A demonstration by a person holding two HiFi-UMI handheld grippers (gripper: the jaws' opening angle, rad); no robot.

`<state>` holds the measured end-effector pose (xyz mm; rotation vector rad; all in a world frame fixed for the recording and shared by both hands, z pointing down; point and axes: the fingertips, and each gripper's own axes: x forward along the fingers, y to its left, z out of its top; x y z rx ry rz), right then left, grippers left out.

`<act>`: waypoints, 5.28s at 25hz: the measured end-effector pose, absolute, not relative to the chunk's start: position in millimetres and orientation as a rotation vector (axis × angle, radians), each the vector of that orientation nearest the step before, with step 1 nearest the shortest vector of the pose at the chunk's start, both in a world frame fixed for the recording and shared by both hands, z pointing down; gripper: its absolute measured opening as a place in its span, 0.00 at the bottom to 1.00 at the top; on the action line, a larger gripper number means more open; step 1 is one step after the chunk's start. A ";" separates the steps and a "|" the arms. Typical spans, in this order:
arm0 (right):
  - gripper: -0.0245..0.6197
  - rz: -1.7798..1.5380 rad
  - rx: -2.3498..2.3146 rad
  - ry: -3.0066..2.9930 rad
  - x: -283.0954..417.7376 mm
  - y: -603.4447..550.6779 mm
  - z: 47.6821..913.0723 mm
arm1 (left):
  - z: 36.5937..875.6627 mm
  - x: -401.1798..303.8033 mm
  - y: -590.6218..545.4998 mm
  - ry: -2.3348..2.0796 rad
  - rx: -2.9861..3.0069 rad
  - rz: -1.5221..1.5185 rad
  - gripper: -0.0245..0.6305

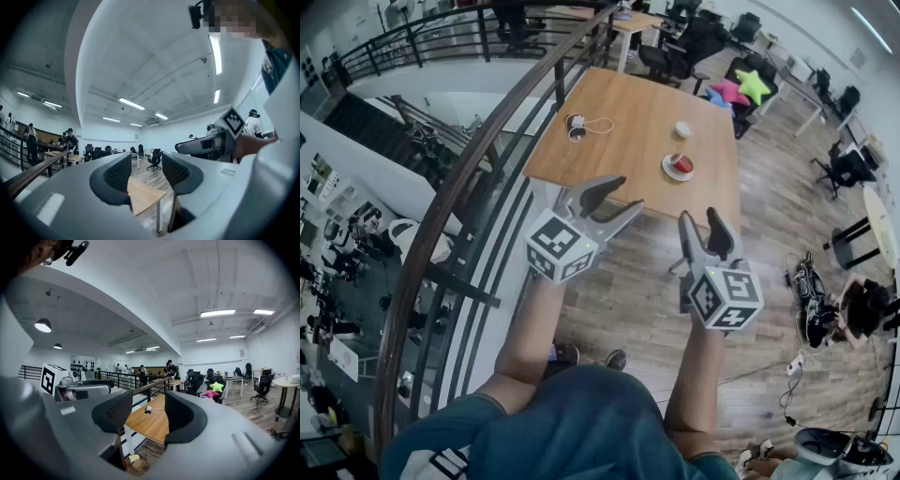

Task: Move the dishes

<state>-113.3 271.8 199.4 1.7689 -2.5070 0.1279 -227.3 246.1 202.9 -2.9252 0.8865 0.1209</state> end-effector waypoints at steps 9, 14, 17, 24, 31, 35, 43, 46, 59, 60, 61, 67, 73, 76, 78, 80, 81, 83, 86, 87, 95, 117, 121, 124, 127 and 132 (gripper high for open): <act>0.39 0.157 1.792 -2.468 -113.7 253.2 209.9 | 210.3 -233.2 226.9 0.874 -2.941 0.116 0.33; 0.39 0.175 1.811 -2.441 -115.8 245.6 213.0 | 211.4 -236.6 217.5 0.855 -2.957 0.119 0.33; 0.39 0.183 1.830 -2.429 -115.5 243.8 214.4 | 212.3 -237.4 213.9 0.838 -2.963 0.123 0.33; 0.39 0.228 1.902 -2.446 -104.5 243.4 216.1 | 214.5 -229.7 205.7 0.791 -2.979 0.143 0.33; 0.39 0.234 1.883 -2.464 -70.0 223.5 219.8 | 218.8 -195.6 188.0 0.796 -2.981 0.133 0.32; 0.39 0.253 1.850 -2.508 -45.7 193.7 229.4 | 225.5 -179.1 162.5 0.864 -2.957 0.107 0.32; 0.39 0.284 1.753 -2.583 2.4 129.6 235.3 | 235.0 -141.2 113.7 1.001 -2.925 0.061 0.32; 0.39 0.297 1.716 -2.603 24.4 109.6 240.7 | 241.1 -120.7 99.1 1.046 -2.916 0.050 0.32; 0.39 0.331 1.582 -2.714 81.0 43.6 240.5 | 241.6 -64.0 51.7 1.188 -2.855 -0.002 0.32; 0.39 0.333 1.577 -2.720 85.6 40.5 240.7 | 241.4 -59.7 49.6 1.194 -2.851 -0.005 0.32; 0.39 0.337 1.572 -2.725 89.9 37.3 241.3 | 241.5 -55.6 46.8 1.200 -2.847 -0.006 0.32; 0.39 0.365 1.570 -2.730 112.7 24.8 250.7 | 248.2 -32.0 34.0 1.201 -2.849 -0.044 0.32; 0.39 0.406 1.595 -2.707 125.1 15.9 265.5 | 256.4 -17.8 20.8 1.168 -2.870 -0.064 0.32; 0.39 0.414 1.617 -2.678 126.3 12.8 270.4 | 259.8 -16.2 11.4 1.140 -2.892 -0.060 0.32; 0.39 0.412 1.651 -2.646 132.3 10.7 271.6 | 261.4 -10.0 2.8 1.102 -2.913 -0.047 0.32; 0.39 0.405 1.685 -2.613 141.6 4.0 272.6 | 263.4 -0.5 -11.3 1.065 -2.934 -0.030 0.32; 0.39 0.403 1.701 -2.597 146.7 -1.2 272.7 | 264.1 4.6 -20.2 1.049 -2.944 -0.022 0.32; 0.39 0.397 1.735 -2.569 156.8 -13.7 271.1 | 263.6 14.8 -38.6 1.013 -2.962 -0.007 0.32; 0.39 0.391 1.781 -2.536 165.0 -30.5 267.7 | 260.9 25.6 -60.9 0.954 -2.982 0.004 0.32; 0.39 0.392 1.792 -2.527 165.8 -35.1 267.7 | 260.5 27.5 -67.3 0.938 -2.988 0.005 0.32; 0.39 0.419 1.880 -2.455 172.9 -82.3 272.1 | 263.1 34.6 -126.2 0.841 -3.030 -0.005 0.32; 0.39 0.471 1.962 -2.318 165.7 -181.5 293.1 | 325.1 34.2 -240.5 0.745 -3.141 -0.140 0.32; 0.39 0.501 1.927 -2.340 170.5 -207.3 303.1 | 354.7 40.8 -254.4 0.769 -3.147 -0.253 0.33; 0.39 0.528 1.884 -2.357 169.5 -233.9 313.5 | 376.1 43.4 -273.4 0.794 -3.168 -0.310 0.33; 0.39 0.568 1.836 -2.369 164.8 -248.9 329.7 | 404.6 43.4 -280.6 0.823 -3.200 -0.383 0.33; 0.39 0.658 1.776 -2.361 170.4 -273.1 362.8 | 458.4 53.6 -284.6 0.837 -3.265 -0.543 0.33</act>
